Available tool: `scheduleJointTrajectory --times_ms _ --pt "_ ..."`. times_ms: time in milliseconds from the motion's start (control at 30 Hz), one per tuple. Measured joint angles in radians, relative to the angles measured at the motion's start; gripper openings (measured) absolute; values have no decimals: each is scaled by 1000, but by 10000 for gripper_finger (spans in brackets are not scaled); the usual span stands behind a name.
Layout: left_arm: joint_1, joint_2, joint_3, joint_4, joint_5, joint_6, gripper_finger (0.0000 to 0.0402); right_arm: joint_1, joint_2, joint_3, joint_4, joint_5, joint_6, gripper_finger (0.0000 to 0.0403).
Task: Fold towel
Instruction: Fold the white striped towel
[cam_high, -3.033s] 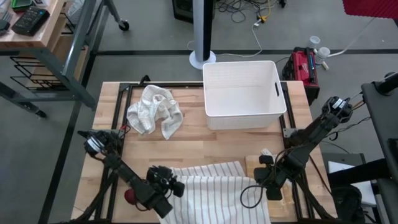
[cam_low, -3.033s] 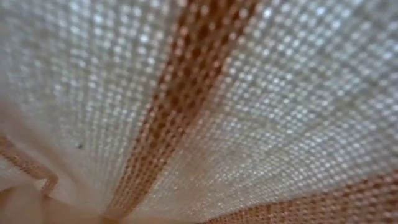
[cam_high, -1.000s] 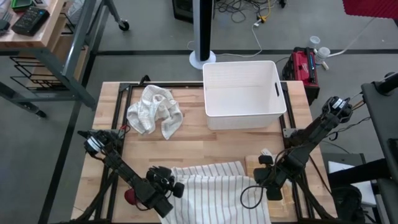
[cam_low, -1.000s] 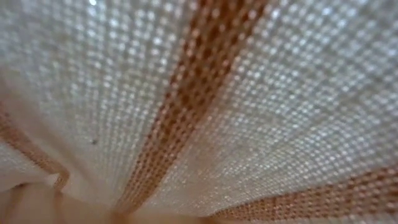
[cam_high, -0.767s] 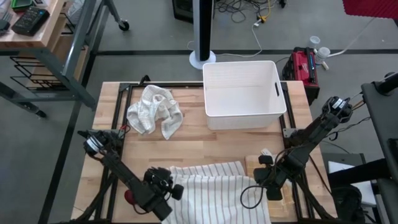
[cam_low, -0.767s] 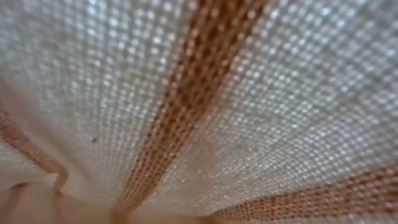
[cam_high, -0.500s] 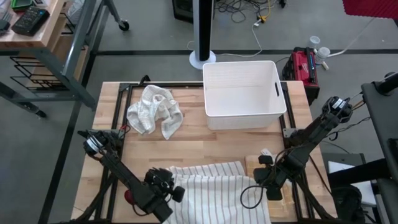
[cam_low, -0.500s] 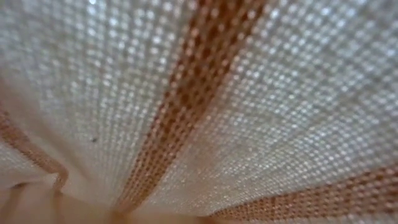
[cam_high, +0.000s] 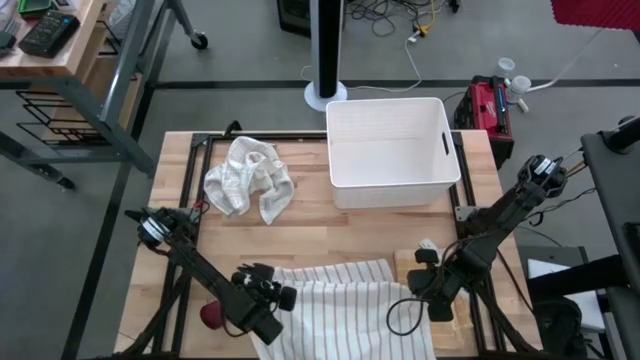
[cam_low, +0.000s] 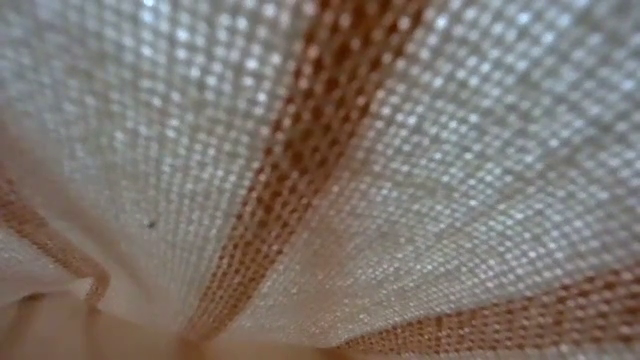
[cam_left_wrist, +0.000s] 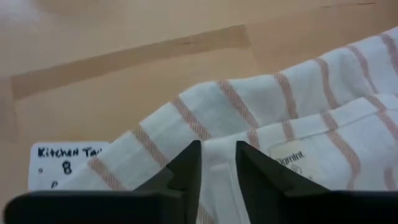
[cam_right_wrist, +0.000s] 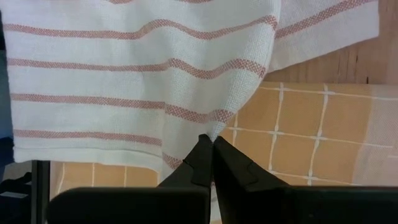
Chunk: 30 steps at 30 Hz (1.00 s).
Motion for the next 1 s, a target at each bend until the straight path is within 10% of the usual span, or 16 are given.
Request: scheduleJointTrajectory --times_ms 1000 --pt "22 -1 -100 196 24 66 94 0 0 0 0 0 -3 0"
